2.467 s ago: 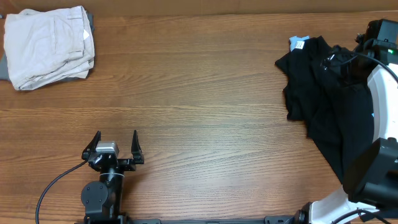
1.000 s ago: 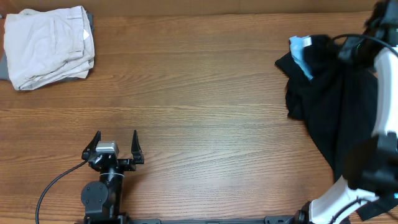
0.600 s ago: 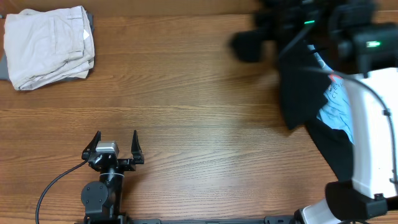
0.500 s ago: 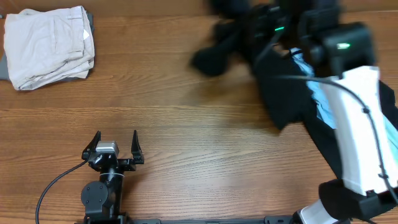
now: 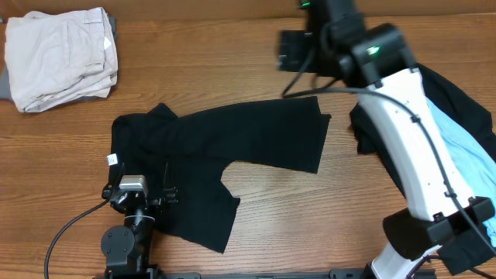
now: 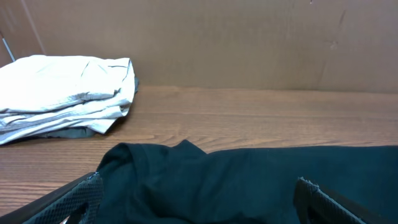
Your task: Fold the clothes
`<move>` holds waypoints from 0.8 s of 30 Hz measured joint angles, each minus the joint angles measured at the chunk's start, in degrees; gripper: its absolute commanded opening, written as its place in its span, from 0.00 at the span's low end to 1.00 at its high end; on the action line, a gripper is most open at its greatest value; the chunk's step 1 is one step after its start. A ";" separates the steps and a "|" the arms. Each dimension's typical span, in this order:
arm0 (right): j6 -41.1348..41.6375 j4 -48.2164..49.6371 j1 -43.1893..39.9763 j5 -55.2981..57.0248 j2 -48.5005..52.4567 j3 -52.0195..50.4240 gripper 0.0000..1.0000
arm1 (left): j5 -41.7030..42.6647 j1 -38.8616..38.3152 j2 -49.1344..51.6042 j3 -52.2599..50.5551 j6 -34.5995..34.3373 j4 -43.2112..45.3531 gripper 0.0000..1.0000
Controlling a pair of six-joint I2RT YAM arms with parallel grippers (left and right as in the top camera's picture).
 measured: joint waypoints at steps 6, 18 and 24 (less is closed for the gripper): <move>0.26 -5.20 -13.25 6.27 0.00 -2.69 0.98 | 0.02 0.00 0.00 0.00 0.00 0.02 1.00; -6.84 11.96 -25.68 -5.42 1.79 -29.00 0.04 | 0.02 0.00 0.00 0.00 0.00 0.02 1.00; -8.02 20.74 -25.70 -6.71 1.81 -38.51 0.04 | 0.00 0.00 0.00 0.00 0.00 0.02 1.00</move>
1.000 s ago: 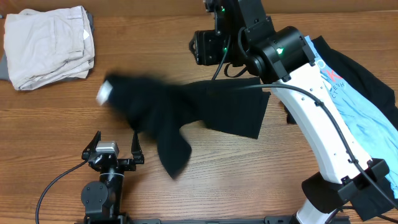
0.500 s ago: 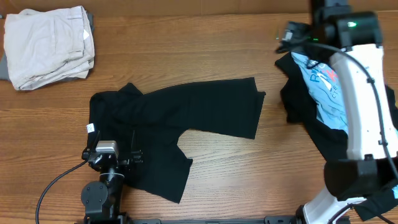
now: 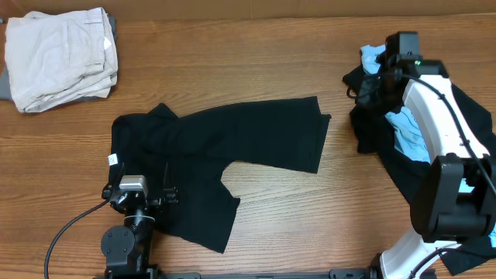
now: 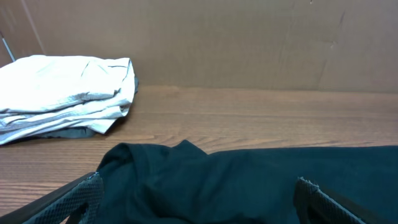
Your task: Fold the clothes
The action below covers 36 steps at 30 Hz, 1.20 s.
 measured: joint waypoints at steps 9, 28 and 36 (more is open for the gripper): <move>-0.57 9.27 -0.17 0.44 0.02 -9.49 0.04 | 0.00 0.00 0.00 0.00 0.00 0.00 1.00; -3.69 13.73 -5.68 3.50 7.72 -9.70 0.04 | 0.00 0.00 0.00 0.00 0.00 0.00 1.00; -6.27 18.10 -18.05 6.75 8.11 -9.73 0.04 | 0.00 0.00 0.00 0.00 0.00 0.00 1.00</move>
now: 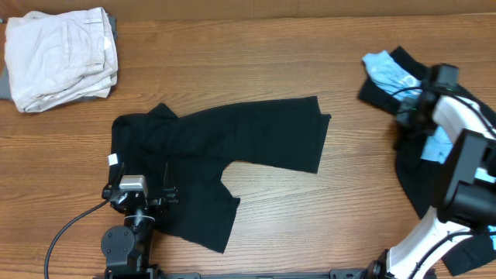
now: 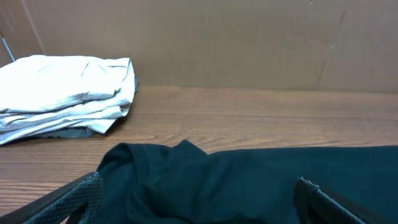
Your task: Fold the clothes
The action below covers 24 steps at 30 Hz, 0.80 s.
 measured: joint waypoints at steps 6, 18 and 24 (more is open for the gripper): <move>-0.48 5.14 -8.13 1.95 0.57 0.07 0.04 | 0.00 0.00 0.00 0.00 0.00 0.00 1.00; -2.40 -8.46 -15.02 5.68 1.01 20.33 1.00 | 0.00 0.00 0.00 0.00 0.00 0.00 1.00; -1.22 -22.47 -12.87 -2.27 1.11 39.36 1.00 | 0.00 0.00 0.00 0.00 0.00 -0.02 1.00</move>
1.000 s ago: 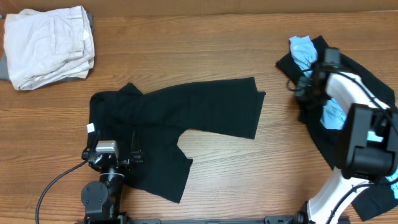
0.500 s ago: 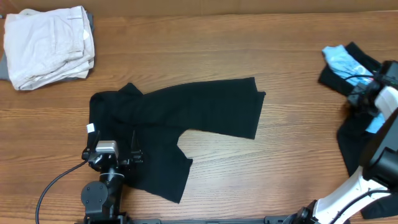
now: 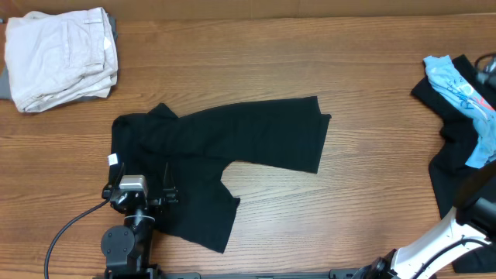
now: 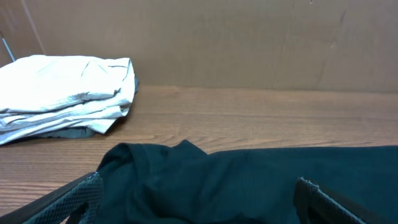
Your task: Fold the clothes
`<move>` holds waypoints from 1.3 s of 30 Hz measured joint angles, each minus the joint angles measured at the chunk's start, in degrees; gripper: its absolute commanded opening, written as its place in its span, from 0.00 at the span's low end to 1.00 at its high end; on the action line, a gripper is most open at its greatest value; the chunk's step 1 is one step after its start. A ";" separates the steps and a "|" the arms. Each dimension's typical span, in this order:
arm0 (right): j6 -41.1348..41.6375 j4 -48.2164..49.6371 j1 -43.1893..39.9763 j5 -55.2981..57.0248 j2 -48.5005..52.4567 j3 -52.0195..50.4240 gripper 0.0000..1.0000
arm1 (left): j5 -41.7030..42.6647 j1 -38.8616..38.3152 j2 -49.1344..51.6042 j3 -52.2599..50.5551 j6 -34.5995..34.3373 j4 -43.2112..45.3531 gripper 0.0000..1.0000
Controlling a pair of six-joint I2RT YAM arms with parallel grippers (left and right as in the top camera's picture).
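Note:
Black shorts (image 3: pixel 232 143) lie spread flat in the middle of the table, the waist to the left and one leg reaching right. My left gripper (image 3: pixel 138 198) rests low at the waist end. It is open, and its mesh fingers (image 4: pixel 87 193) stand wide apart over the dark cloth (image 4: pixel 249 180). A heap of black and light-blue clothes (image 3: pixel 457 97) lies at the far right. Of my right gripper (image 3: pixel 488 68) only a dark bit shows at the frame's right edge, against that heap. Its jaws are hidden.
A folded stack of beige clothes (image 3: pixel 58 58) sits at the back left corner, also seen in the left wrist view as the beige stack (image 4: pixel 62 93). A brown wall (image 4: pixel 249 43) closes the far side. The right arm's white link (image 3: pixel 434 248) crosses the front right corner.
My right arm has moved farther right, to the frame's edge, and the black and light-blue heap lies farther right with it. The left gripper and the black shorts are unchanged.
My right arm was first stretched over the back of the table near the shorts' leg. Then its gripper was at the heap on the right. After that, arm and heap stood farther right at each moment. The left gripper stayed open over the shorts' waist throughout.

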 measured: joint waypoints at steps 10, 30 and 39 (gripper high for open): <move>5.75 -11.52 15.89 -16.48 -0.37 21.05 1.00 | 0.00 0.00 0.00 0.00 0.00 0.02 1.00; 11.13 -27.61 42.01 -17.53 -1.31 14.84 1.00 | 0.02 0.00 0.00 0.00 0.00 0.02 1.00; 11.30 -22.38 42.45 -16.92 -1.29 7.76 1.00 | 6.84 0.07 0.00 -0.02 -3.56 8.59 1.00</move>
